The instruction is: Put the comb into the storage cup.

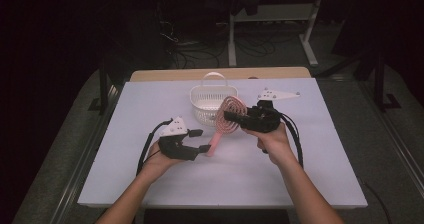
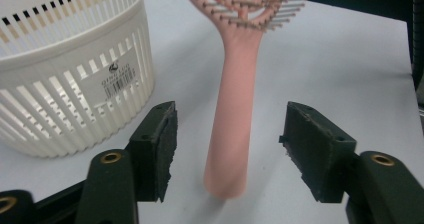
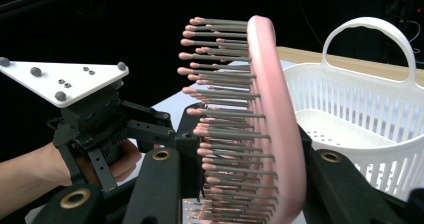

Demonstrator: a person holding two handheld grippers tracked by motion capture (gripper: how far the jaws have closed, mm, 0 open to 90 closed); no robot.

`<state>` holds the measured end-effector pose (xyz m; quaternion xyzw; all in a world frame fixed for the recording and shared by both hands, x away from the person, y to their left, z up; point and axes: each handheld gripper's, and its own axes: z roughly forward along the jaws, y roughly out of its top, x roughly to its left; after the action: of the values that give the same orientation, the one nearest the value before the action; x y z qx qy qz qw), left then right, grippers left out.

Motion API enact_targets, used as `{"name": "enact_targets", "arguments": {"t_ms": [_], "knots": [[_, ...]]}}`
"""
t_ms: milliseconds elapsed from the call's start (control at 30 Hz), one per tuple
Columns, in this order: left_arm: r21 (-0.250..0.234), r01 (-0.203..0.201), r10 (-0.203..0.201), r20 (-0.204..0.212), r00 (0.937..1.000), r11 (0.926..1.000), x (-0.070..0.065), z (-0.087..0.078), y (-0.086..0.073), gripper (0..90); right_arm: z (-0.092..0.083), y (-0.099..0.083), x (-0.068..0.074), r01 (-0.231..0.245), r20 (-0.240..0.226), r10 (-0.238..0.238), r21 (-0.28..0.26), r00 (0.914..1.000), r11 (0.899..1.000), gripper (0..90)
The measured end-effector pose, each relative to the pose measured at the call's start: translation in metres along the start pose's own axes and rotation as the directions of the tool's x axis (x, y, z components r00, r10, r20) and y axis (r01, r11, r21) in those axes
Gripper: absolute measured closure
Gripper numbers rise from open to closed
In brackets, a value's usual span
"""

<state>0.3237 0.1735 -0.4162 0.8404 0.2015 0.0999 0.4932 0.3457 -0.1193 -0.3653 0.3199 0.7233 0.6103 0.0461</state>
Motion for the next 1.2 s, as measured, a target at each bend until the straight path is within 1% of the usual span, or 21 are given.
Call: {"name": "enact_targets", "arguments": {"t_ms": [100, 133, 233, 367, 400, 467, 500, 567, 633, 700, 733, 800, 867, 900, 1033, 1200], "knots": [[0.014, -0.002, 0.001, 0.009, 1.0000, 0.9999, 0.002, -0.004, -0.004, 32.7, -0.001, 0.000, 0.000, -0.001, 0.002, 0.001, -0.001, 1.0000, 1.000, 62.6], [0.022, -0.006, 0.006, 0.006, 1.0000, 0.9997, 0.003, -0.006, -0.005, 30.5, -0.001, 0.000, 0.000, -0.001, 0.003, 0.001, -0.002, 1.0000, 1.000, 62.6], [0.035, 0.011, -0.012, 0.023, 0.9997, 0.9993, 0.007, -0.011, -0.012, 26.1, -0.002, 0.001, -0.001, 0.000, 0.007, 0.000, -0.003, 1.0000, 1.000, 62.6], [0.061, 0.013, -0.014, 0.021, 0.9997, 0.9981, 0.010, -0.018, -0.021, 22.0, -0.003, 0.001, -0.001, 0.001, 0.009, -0.001, -0.006, 1.0000, 1.000, 62.7], [0.069, 0.015, -0.016, 0.015, 0.9998, 0.9975, 0.010, -0.019, -0.023, 21.2, -0.003, 0.001, -0.001, 0.001, 0.009, -0.001, -0.006, 1.0000, 1.000, 62.6], [0.084, 0.014, -0.014, 0.002, 0.9999, 0.9963, 0.009, -0.022, -0.028, 16.2, -0.003, 0.001, -0.001, -0.001, 0.010, 0.001, -0.007, 0.9999, 1.000, 62.7], [0.091, 0.015, -0.015, -0.009, 0.9999, 0.9957, 0.009, -0.024, -0.032, 15.2, -0.003, 0.001, -0.001, -0.002, 0.010, 0.002, -0.006, 0.9999, 1.000, 62.6], [0.100, 0.018, -0.016, -0.014, 0.9998, 0.9948, 0.010, -0.028, -0.036, 13.5, -0.003, 0.001, -0.001, 0.000, 0.012, 0.000, -0.005, 0.9999, 1.000, 62.7], [0.097, 0.022, -0.020, -0.023, 0.9995, 0.9950, 0.011, -0.032, -0.040, 11.5, -0.003, 0.001, -0.001, -0.002, 0.012, 0.002, -0.005, 0.9999, 1.000, 62.7], [0.084, 0.025, -0.021, -0.046, 0.9987, 0.9961, 0.012, -0.036, -0.043, 8.1, -0.003, 0.001, -0.001, -0.001, 0.013, 0.001, -0.006, 0.9999, 1.000, 62.7], [0.075, 0.028, -0.025, -0.049, 0.9985, 0.9968, 0.012, -0.039, -0.045, 5.9, -0.003, 0.001, -0.001, -0.001, 0.013, 0.001, -0.006, 0.9999, 1.000, 62.7], [0.076, 0.044, -0.040, -0.054, 0.9978, 0.9962, 0.012, -0.043, -0.049, 1.9, -0.003, 0.001, -0.001, -0.002, 0.013, 0.002, -0.007, 0.9999, 1.000, 62.7], [0.079, 0.051, -0.047, -0.055, 0.9974, 0.9955, 0.012, -0.047, -0.054, 0.0, -0.003, 0.001, -0.001, -0.002, 0.014, 0.002, -0.007, 0.9999, 1.000, 62.7], [0.085, 0.057, -0.053, -0.051, 0.9973, 0.9948, 0.012, -0.049, -0.056, 0.0, -0.003, 0.001, -0.001, -0.003, 0.014, 0.003, -0.008, 0.9999, 1.000, 62.6], [0.103, 0.075, -0.069, -0.060, 0.9958, 0.9919, 0.012, -0.055, -0.065, 0.0, -0.003, 0.001, -0.001, -0.004, 0.017, 0.004, -0.009, 0.9998, 1.000, 62.7], [0.103, 0.084, -0.077, -0.065, 0.9949, 0.9911, 0.011, -0.059, -0.073, 0.0, -0.005, 0.002, -0.002, -0.007, 0.024, 0.007, -0.015, 0.9997, 1.000, 62.7]]}}
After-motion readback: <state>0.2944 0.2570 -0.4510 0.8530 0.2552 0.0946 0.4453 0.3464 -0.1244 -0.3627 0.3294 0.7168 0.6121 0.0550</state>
